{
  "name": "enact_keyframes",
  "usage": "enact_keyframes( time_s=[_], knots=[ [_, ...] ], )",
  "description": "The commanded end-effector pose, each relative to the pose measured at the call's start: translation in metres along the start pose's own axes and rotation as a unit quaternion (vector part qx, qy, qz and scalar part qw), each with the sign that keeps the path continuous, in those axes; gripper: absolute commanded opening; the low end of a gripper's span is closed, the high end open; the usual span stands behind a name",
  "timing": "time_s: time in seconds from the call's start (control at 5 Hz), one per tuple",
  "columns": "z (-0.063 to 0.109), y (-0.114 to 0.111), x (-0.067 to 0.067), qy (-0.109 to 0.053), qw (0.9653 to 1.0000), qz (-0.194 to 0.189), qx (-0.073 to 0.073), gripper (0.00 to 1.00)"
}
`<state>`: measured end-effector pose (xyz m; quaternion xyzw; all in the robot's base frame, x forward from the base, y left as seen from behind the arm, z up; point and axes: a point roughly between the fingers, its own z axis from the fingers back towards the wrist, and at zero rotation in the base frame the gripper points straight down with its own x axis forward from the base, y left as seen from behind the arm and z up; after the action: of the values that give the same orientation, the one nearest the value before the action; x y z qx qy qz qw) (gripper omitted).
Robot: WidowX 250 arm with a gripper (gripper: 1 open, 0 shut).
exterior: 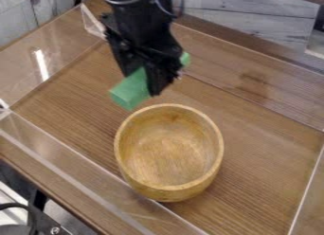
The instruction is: Remove the green block from inside the brown bowl and put it on the table
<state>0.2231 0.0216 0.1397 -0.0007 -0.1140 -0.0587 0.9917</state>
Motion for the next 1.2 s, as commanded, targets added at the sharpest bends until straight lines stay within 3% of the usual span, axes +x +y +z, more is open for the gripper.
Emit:
enact_keyframes(
  time_s=[0.0, 1.0],
  knots=[
    [0.0, 0.012, 0.004, -0.021, 0.9997, 0.003, 0.009, 0.0],
    [-0.032, 0.029, 0.004, -0.024, 0.9994, 0.012, 0.021, 0.0]
  ],
)
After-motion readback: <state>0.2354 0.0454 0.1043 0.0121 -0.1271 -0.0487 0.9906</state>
